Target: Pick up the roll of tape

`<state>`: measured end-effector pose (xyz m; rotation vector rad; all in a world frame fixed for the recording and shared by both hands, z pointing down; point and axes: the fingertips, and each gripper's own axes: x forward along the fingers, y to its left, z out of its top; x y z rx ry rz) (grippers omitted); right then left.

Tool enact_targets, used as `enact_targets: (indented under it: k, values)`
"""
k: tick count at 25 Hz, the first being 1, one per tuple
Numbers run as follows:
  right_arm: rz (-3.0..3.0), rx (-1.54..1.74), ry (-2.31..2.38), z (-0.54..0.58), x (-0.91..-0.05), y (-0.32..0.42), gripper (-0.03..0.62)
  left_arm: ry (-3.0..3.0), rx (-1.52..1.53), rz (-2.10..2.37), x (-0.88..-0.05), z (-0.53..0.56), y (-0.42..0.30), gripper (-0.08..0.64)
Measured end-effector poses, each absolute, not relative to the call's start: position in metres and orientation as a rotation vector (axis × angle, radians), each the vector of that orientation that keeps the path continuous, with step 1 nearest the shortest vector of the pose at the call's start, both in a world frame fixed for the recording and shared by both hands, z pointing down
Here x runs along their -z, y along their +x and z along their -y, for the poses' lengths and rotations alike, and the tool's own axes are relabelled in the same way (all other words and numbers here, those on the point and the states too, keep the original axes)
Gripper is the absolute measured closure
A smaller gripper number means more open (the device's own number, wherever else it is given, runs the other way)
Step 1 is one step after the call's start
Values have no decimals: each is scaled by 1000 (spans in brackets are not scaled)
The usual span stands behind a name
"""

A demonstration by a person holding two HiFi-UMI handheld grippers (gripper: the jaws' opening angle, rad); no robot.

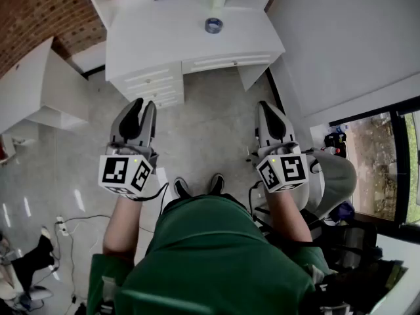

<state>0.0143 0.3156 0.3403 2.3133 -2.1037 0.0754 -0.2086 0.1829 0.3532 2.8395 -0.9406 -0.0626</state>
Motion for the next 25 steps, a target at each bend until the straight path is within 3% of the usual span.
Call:
enact_targets:
  k: [12,18,25]
  values:
    - [2093,-55,2361,-365,-341,93,563,2861,39,966,-342,-236,-132,448]
    - [2149,-11,2320,-378,-328,113,492,2863,59,1018,-331,-252,-109,432]
    - [2205,7,2278,-399,-322,142,463,2849,61,1058,-330,-278,-83,411]
